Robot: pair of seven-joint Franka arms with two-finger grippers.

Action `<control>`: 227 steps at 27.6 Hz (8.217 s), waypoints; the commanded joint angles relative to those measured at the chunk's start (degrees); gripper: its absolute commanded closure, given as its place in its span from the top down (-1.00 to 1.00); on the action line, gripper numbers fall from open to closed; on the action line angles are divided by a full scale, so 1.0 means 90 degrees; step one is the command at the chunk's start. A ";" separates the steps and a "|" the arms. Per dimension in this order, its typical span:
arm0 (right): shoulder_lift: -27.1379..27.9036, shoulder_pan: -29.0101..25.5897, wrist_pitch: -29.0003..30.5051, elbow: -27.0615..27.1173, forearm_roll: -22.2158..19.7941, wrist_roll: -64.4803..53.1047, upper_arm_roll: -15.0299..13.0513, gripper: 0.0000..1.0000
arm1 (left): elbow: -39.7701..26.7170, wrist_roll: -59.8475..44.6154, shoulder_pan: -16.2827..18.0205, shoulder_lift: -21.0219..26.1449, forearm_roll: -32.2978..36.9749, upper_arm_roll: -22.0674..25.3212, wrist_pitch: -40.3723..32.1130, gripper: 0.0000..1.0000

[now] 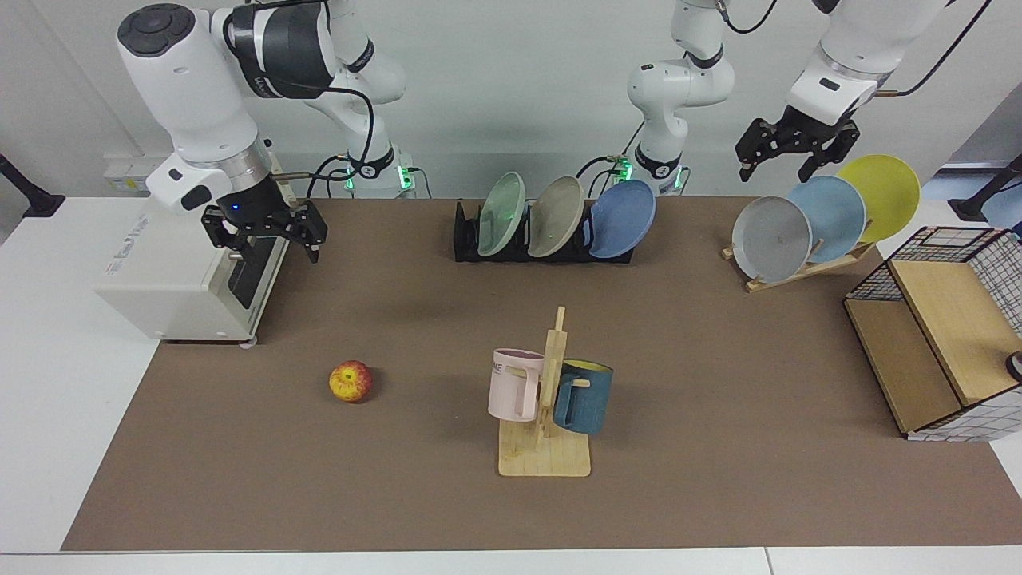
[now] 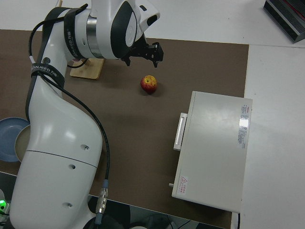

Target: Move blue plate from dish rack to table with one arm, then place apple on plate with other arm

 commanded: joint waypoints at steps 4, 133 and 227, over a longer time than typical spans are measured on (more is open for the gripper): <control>-0.0088 -0.0026 0.0279 -0.0272 0.0067 -0.0164 0.0032 1.00 | -0.0826 -0.0045 0.0012 -0.0594 -0.0095 -0.0078 0.0454 1.00; 0.0781 0.1106 0.1189 -0.0780 0.0223 0.1369 0.0042 -0.67 | -0.3893 0.2122 -0.1033 0.1457 -0.5418 -0.0859 0.6196 -0.82; 0.1613 0.3198 0.2097 -0.0214 0.0517 0.2982 -0.0398 1.00 | 0.0053 0.0238 -0.0008 0.0412 -0.0076 -0.0352 0.0503 1.00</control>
